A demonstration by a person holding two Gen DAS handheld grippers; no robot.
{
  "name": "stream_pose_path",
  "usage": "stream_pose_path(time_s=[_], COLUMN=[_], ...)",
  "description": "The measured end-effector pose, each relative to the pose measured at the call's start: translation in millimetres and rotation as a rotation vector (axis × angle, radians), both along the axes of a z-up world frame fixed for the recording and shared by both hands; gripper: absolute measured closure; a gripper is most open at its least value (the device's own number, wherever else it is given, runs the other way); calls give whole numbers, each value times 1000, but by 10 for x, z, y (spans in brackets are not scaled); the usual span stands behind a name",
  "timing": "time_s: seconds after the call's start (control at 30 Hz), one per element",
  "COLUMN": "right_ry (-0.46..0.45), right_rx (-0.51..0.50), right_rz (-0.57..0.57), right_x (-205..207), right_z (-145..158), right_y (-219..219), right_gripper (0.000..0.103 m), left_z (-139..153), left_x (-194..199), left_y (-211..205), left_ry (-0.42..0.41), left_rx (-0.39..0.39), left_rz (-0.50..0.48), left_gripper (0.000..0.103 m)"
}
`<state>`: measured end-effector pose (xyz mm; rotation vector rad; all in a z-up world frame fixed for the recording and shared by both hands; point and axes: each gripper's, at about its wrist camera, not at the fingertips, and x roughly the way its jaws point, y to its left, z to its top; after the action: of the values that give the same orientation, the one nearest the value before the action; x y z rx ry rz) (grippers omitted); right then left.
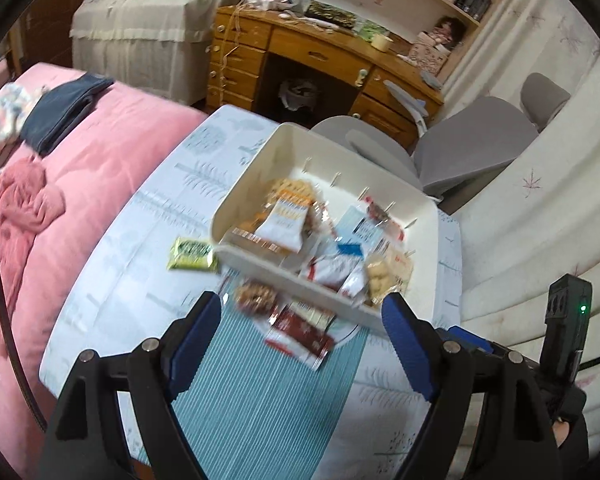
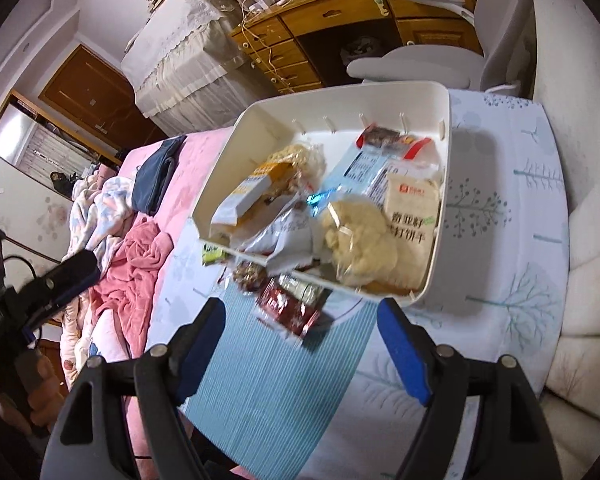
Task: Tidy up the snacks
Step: 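Move the right tool to the red snowflake packet while the left tool approaches the yellow-green packet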
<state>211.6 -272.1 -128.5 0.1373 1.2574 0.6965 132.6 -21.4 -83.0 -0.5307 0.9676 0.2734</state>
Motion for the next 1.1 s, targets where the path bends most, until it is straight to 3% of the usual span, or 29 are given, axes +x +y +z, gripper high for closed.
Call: stream_pose_path(time_s=[0.3,0.57,0.87,1.1], right_ry=[64,125,262,328], right_rx=[19,40,57,72], right_rz=[32,5,-242,-535], right_x=[-370,-643,-715,-729], right_z=[-53,-181,-470,-717], right_y=[104,315,489,621], right_gripper=[24,24,24,24], left_z=[-246,-475,-731,-931], left_x=[-437,-541,-374,-63], left_y=[113,407,887,1228], left_ry=[38,86,149,183], left_rx=[-12,4,67,127], left_rz=[51,46,-110,-294], left_gripper=[21,21,21,21])
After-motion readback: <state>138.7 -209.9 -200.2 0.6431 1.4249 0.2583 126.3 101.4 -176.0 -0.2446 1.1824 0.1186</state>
